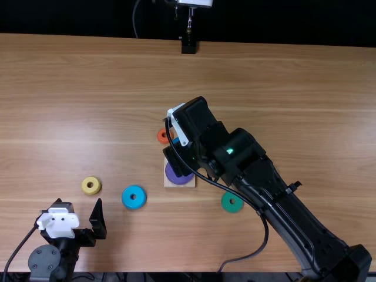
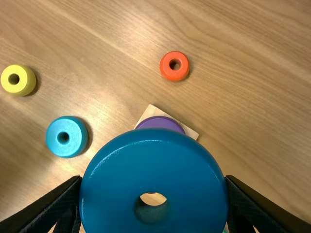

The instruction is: Build the Hanoi tower: stack the rings onto the peg from bottom to top in this color order: purple, dark blue, light blue, dark green, light green, yellow, orange.

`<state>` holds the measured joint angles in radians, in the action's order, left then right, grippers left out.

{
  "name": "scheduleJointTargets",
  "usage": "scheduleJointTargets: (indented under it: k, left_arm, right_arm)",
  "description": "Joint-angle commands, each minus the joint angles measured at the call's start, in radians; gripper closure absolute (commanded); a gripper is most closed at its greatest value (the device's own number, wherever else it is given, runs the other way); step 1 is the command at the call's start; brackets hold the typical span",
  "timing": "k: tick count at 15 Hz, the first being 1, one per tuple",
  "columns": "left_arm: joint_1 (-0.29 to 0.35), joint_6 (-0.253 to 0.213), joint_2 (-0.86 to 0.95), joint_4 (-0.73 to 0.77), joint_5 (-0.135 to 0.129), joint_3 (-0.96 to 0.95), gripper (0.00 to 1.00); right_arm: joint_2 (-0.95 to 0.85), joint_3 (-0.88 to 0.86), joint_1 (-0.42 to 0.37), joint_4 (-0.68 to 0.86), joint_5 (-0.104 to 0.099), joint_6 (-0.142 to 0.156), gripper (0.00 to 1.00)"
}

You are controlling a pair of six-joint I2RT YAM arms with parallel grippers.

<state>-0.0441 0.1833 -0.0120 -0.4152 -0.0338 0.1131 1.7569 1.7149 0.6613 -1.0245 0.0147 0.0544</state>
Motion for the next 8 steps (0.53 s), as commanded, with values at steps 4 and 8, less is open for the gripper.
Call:
scheduleJointTargets:
  k: [4, 8]
  left_arm:
    - [0.007, -0.01, 0.012, -0.084, -0.01, -0.113, 0.0]
    - [0.007, -0.01, 0.012, -0.084, -0.01, -0.113, 0.0]
  right_arm:
    - [0.018, 0.023, 0.017, 0.005, 0.004, 0.008, 1.0]
    - [0.036, 0.022, 0.017, 0.004, 0.004, 0.01, 1.0]
